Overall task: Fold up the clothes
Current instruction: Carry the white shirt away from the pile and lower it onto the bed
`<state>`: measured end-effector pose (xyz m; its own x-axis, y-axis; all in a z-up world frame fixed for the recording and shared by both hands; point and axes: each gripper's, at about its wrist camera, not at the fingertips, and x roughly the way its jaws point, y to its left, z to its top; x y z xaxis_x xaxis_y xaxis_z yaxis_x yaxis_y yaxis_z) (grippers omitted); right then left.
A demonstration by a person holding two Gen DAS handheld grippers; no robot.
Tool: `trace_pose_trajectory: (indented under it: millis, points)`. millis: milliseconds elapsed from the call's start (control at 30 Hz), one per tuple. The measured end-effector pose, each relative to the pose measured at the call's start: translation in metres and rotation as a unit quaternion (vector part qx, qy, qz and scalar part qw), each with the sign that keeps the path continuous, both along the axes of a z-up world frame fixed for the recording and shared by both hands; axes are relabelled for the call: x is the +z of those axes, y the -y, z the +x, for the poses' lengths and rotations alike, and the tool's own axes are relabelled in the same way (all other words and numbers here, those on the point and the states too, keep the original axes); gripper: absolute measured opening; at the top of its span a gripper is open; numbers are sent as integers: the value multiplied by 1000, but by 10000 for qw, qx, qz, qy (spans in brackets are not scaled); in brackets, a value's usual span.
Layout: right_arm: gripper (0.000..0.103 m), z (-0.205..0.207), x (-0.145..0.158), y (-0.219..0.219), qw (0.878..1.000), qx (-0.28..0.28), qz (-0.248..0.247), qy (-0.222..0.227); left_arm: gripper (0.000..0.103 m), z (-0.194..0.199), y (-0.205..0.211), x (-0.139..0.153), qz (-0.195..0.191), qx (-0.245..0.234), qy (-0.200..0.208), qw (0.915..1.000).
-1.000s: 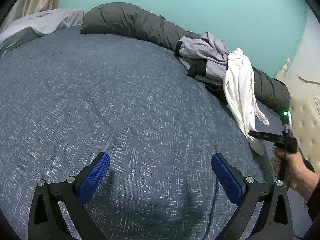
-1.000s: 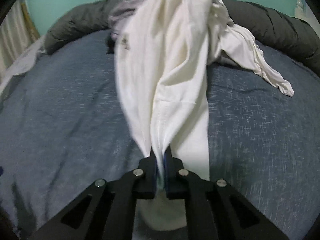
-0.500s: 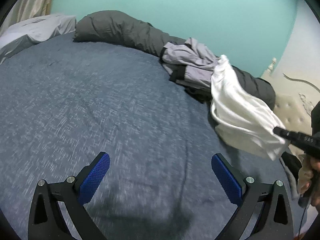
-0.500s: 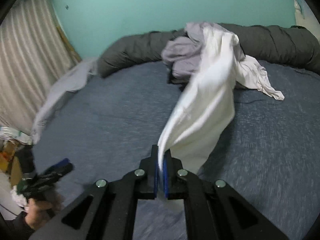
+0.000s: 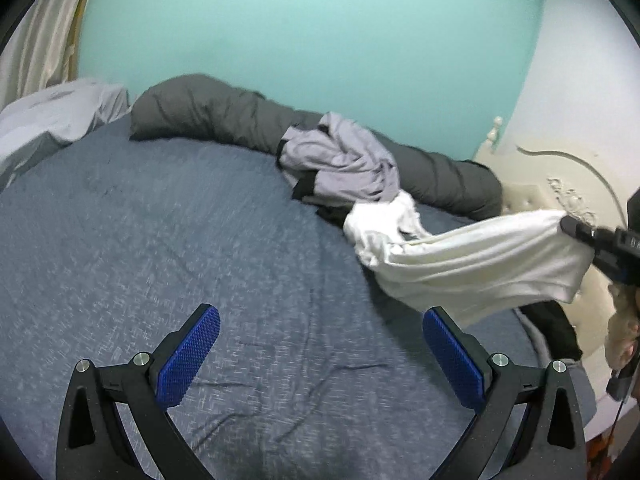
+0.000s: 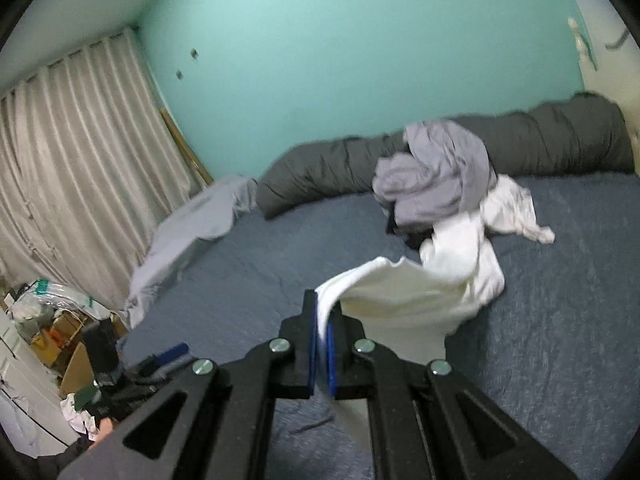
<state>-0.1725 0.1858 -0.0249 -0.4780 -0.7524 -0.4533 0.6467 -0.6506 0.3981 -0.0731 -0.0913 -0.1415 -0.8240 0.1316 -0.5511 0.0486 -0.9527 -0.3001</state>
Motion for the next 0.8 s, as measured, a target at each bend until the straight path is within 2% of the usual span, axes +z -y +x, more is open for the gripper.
trace_pose_trajectory:
  millis: [333, 433, 533, 633, 800]
  points:
    - [3, 54, 122, -8, 9961, 305, -336, -751, 103, 35, -30, 57, 27, -652, -224, 9976]
    - [3, 61, 138, -2, 9948, 347, -221, -930, 103, 41, -38, 61, 210, -979, -231, 9947]
    - [3, 55, 128, 3, 9965, 335, -42, -767, 103, 44, -48, 57, 218, -1157, -160, 9929]
    - [3, 46, 96, 9, 9980, 293, 279, -481, 103, 46, -56, 44, 232, -1244, -6, 9920]
    - [4, 23, 20, 16, 9963, 152, 840, 29, 103, 42, -59, 15, 195, -1352, 306, 9902]
